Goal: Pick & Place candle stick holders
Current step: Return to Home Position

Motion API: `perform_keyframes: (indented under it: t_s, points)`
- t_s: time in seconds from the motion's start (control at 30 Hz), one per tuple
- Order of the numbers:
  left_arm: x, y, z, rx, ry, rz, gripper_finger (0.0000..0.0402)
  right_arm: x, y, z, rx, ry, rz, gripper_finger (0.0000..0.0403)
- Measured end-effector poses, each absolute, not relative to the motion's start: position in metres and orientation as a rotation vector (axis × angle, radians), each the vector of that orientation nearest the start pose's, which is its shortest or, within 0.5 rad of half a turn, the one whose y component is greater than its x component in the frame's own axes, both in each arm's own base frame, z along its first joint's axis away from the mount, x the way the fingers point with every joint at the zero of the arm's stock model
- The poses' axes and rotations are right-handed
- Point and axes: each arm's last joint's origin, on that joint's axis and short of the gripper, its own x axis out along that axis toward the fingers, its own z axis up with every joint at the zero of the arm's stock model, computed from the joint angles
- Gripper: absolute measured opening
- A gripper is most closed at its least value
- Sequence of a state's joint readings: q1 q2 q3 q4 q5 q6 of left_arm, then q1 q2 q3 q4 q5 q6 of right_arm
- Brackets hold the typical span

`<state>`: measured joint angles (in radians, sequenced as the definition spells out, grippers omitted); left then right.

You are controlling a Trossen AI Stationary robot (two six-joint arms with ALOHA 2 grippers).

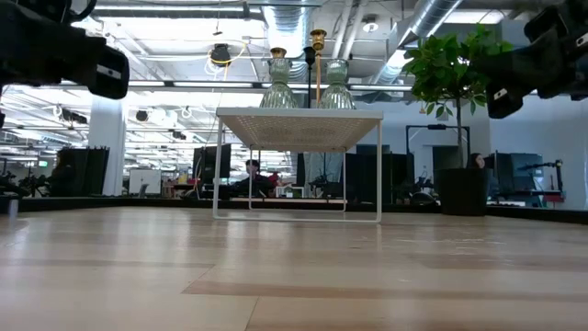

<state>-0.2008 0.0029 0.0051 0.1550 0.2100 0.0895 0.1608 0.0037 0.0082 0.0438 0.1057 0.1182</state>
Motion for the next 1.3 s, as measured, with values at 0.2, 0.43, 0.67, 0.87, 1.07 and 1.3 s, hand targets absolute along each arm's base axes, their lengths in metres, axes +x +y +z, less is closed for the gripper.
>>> perform_keyframes:
  t_s: [0.2,0.43,0.67,0.87,1.07,1.3]
  points:
    - [0.0926,-0.025,0.1798,0.089,-0.176,-0.403,0.0089,0.0965,0.0123,0.169,0.101,-0.035,0.048,0.0]
    - [0.0936,-0.0245,0.1741,0.087,-0.115,-0.38,0.0089,0.0967,0.0123,0.1688,0.019,-0.035,0.044,0.0]
    - [0.0945,-0.0222,0.1725,0.086,-0.093,-0.3,0.0089,0.0968,0.0123,0.1685,-0.047,-0.034,0.045,0.0]
    - [0.0945,-0.0223,0.1725,0.085,-0.093,-0.301,0.0089,0.0968,0.0124,0.1684,-0.048,-0.034,0.046,0.0]
    - [0.0945,-0.0223,0.1726,0.085,-0.094,-0.302,0.0089,0.0968,0.0124,0.1684,-0.048,-0.034,0.046,0.0]
    - [0.0944,-0.0225,0.1729,0.085,-0.097,-0.307,0.0089,0.0968,0.0124,0.1682,-0.048,-0.034,0.047,0.0]
